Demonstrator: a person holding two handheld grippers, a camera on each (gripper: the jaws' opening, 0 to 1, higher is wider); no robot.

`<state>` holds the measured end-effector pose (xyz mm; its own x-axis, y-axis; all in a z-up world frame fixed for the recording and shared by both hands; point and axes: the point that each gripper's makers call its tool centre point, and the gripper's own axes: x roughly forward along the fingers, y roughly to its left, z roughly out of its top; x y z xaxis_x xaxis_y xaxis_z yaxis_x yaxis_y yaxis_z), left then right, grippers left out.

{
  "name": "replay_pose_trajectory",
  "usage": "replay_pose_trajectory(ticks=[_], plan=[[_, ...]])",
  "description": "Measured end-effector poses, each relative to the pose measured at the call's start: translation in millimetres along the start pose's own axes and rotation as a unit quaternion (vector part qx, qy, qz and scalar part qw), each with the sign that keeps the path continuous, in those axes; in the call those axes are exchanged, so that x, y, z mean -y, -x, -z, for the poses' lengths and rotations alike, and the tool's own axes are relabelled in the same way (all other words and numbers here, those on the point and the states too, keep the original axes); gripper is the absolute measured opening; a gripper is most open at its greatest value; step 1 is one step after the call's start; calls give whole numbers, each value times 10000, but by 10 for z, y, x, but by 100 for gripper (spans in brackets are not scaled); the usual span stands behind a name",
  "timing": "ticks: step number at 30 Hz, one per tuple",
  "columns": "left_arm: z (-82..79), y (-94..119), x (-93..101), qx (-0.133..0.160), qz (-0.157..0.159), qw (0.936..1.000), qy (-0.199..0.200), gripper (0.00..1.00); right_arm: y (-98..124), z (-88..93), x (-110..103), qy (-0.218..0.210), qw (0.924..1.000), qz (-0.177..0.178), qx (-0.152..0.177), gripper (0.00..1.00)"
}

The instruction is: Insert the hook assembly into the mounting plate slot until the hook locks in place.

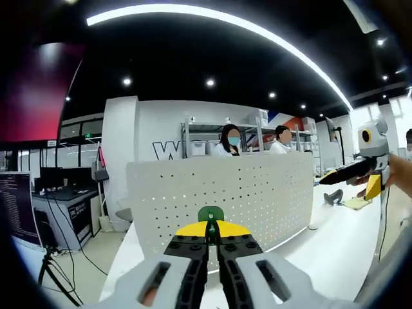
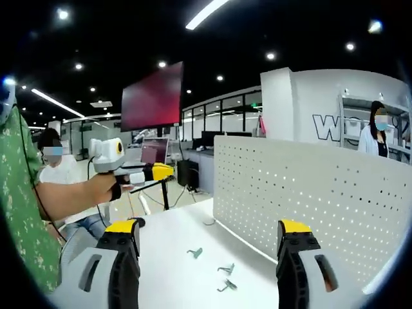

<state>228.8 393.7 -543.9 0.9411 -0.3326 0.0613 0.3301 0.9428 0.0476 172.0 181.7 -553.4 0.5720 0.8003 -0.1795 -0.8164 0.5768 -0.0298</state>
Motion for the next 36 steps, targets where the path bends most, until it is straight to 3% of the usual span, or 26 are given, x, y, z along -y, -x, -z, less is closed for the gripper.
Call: replay_pose_trajectory(ticks=[12, 20, 36], plan=[[-298, -402, -400, 200, -341, 9990, -212, 3, 197, -62, 45, 12, 10000, -11, -43, 90], [-413, -729, -640, 334, -631, 9973, -166, 3, 266, -92, 112, 41, 9999, 101, -53, 89], [-392, -1188, -907, 423, -1132, 9926, -87, 3, 324, -151, 287, 97, 9994, 323, -75, 90]])
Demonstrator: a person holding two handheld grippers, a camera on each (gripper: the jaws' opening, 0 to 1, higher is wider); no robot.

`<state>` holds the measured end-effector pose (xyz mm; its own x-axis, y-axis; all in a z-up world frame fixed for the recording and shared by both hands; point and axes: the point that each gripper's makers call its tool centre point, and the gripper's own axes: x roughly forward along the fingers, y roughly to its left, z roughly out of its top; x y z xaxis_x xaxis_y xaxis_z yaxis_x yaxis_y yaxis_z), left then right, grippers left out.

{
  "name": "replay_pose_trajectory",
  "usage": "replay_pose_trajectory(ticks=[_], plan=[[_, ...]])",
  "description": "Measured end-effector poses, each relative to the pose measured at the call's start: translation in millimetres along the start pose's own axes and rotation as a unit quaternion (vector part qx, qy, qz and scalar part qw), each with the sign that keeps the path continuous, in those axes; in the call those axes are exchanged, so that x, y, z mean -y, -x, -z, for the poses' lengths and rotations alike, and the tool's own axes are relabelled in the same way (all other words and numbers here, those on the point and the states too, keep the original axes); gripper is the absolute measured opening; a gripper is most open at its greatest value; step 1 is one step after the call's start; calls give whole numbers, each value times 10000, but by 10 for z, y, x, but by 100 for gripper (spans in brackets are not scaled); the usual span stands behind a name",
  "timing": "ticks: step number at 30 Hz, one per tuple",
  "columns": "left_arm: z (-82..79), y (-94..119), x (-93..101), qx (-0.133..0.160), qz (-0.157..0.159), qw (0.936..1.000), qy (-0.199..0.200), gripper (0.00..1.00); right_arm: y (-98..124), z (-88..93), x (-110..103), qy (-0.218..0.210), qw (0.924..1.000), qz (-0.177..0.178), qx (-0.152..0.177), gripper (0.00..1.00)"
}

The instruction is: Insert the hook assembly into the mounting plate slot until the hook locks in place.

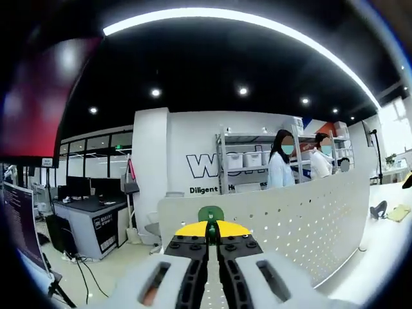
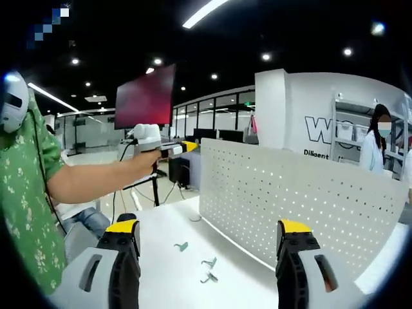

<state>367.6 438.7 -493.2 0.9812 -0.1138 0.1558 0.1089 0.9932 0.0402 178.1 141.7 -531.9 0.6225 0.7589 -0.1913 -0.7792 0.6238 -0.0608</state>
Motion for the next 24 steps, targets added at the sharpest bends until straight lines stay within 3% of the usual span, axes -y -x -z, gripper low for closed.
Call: replay_pose_trajectory(ticks=[24], plan=[[245, -385, -93, -77, -158, 9998, 20, 3, -14, -2, 160, 70, 9998, 174, -102, 90]])
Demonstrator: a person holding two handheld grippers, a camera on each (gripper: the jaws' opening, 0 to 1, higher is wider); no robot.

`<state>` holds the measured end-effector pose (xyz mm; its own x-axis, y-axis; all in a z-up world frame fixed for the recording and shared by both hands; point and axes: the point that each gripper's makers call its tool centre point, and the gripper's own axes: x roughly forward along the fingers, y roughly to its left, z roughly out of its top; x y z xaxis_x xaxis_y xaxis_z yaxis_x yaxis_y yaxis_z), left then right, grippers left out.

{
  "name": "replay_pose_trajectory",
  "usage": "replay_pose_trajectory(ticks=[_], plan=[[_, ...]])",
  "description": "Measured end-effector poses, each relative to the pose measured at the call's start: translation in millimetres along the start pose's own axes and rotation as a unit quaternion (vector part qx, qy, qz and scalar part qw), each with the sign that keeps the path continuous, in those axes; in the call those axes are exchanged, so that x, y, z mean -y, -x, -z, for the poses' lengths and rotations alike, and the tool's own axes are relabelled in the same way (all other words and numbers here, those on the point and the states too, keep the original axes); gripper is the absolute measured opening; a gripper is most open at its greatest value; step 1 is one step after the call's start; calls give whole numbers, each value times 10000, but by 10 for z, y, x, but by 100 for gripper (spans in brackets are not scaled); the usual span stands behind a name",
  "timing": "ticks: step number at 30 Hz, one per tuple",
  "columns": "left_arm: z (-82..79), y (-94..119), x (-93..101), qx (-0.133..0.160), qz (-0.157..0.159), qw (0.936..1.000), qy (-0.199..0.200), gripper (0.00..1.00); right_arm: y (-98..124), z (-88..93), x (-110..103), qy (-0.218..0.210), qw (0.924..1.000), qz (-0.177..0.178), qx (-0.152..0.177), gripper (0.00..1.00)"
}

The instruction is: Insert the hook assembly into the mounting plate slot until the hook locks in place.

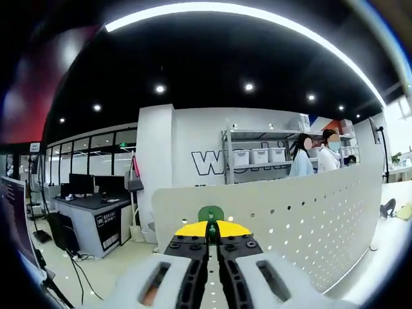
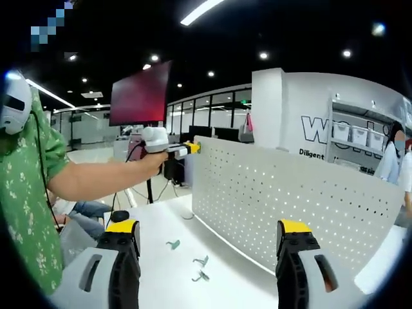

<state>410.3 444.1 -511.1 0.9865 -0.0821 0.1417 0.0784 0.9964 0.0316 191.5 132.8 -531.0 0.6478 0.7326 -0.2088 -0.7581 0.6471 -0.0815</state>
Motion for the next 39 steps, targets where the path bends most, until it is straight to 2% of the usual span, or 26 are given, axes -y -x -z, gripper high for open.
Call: replay_pose_trajectory(ticks=[18, 39], plan=[[29, -109, -13, 104, -12, 9999, -33, 3, -33, -14, 49, 89, 9999, 50, -102, 89], [90, -86, -30, 80, -14, 9999, -86, 3, -26, -16, 31, 132, 9998, 86, -136, 89]])
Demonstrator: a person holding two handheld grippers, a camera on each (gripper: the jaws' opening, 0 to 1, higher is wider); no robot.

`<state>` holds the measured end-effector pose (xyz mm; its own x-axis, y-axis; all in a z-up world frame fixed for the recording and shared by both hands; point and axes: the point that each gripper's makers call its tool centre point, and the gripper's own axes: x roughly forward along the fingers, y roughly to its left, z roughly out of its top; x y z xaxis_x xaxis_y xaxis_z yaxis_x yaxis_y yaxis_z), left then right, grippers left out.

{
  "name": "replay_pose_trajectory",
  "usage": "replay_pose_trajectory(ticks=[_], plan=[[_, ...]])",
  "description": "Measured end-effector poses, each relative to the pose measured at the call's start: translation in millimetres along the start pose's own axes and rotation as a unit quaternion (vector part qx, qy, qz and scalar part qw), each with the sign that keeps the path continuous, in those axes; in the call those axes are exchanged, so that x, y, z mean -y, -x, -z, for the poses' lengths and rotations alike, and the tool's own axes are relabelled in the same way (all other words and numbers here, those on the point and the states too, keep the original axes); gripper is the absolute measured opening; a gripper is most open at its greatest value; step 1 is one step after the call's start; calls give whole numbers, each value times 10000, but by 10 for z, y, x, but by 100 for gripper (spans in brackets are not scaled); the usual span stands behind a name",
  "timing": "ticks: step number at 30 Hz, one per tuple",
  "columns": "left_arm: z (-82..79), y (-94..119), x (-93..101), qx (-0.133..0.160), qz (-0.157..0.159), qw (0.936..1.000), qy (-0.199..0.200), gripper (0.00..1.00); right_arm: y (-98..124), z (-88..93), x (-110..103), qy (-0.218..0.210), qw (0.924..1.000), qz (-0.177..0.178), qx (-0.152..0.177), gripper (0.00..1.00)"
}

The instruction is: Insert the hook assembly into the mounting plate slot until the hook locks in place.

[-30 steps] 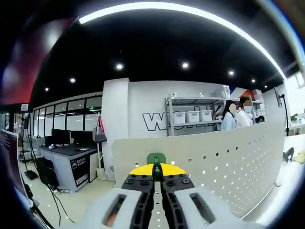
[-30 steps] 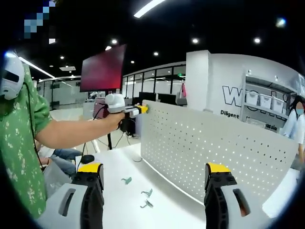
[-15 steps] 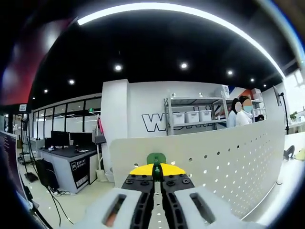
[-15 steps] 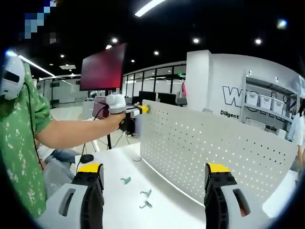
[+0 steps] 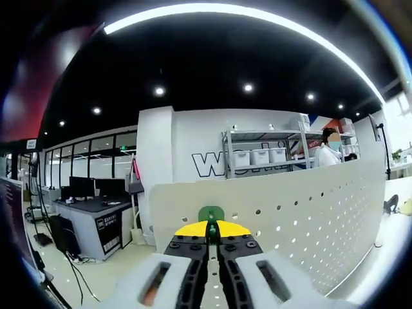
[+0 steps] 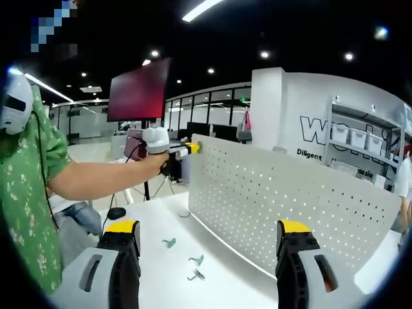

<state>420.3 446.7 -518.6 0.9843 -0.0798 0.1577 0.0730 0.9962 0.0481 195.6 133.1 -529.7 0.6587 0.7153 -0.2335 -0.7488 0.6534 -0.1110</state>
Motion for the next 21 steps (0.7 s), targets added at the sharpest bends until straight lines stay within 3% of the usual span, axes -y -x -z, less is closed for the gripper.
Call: replay_pose_trajectory(ticks=[21], plan=[[30, -53, -17, 61, 37, 9999, -150, 3, -13, -10, 14, 15, 10000, 43, -46, 89]])
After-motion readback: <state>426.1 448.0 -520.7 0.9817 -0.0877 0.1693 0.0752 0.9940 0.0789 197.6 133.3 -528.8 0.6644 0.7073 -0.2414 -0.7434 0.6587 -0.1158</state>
